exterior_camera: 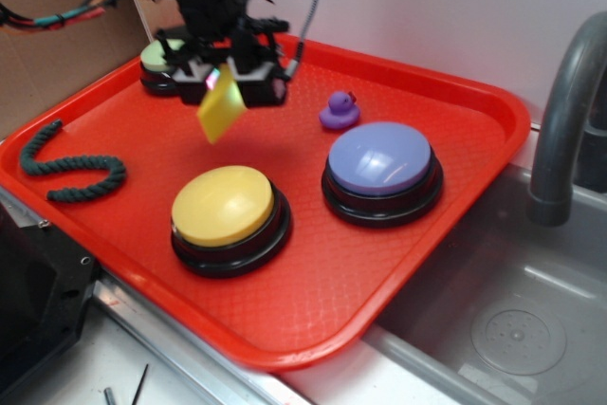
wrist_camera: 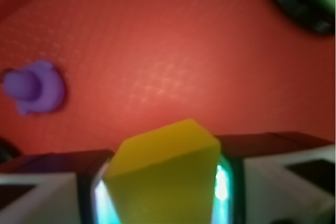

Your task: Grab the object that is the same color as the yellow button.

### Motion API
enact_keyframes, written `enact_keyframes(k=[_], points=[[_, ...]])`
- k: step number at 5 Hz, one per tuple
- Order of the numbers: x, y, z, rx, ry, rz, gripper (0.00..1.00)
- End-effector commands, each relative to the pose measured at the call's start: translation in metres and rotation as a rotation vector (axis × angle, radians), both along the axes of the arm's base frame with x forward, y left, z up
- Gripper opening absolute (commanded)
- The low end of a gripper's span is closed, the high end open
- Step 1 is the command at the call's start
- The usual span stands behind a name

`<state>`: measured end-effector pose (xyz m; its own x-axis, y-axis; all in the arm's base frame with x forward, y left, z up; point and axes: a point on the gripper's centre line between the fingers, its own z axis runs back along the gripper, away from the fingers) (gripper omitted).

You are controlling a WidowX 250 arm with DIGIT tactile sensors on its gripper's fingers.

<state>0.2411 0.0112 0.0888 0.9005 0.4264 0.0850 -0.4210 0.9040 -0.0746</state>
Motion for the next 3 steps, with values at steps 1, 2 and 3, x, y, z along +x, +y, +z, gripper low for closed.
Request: enact_keyframes(k=[1, 2, 3], points=[[0.008, 0.024, 0.065, 0.091, 0.041, -0.155, 0.00], [0.008, 0.035, 0.077, 0.099, 0.023, -0.216, 0.00], [0.015, 0.045, 0.069, 0.086, 0.028, -0.206, 0.00]])
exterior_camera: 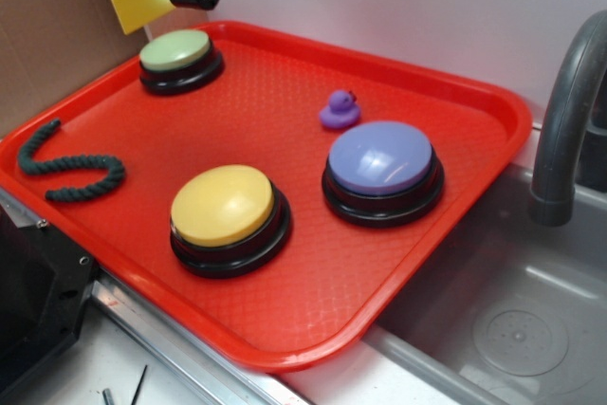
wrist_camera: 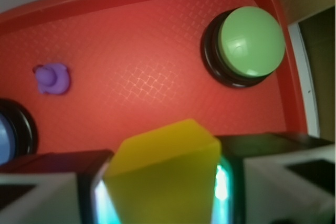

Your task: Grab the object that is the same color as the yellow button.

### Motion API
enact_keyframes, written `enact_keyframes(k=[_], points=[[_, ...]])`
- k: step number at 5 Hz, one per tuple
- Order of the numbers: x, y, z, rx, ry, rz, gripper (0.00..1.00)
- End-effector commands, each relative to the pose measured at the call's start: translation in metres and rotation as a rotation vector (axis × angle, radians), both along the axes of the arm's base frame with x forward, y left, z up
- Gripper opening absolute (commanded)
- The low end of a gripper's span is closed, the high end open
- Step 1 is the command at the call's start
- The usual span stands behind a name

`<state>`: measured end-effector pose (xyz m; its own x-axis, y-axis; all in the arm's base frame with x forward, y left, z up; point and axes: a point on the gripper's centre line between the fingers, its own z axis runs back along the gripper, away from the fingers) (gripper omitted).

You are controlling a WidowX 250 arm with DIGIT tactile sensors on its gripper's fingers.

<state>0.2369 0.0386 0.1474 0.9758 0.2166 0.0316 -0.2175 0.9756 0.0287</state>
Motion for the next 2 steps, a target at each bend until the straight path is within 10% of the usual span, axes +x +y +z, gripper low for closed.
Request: enact_keyframes(k=[1, 2], points=[[0.0182, 0.0138, 0.0060, 0.041, -0.060, -0.010, 0.00], [0.0186, 0.0124, 0.0044, 0.052, -0.048, -0.007, 0.00]])
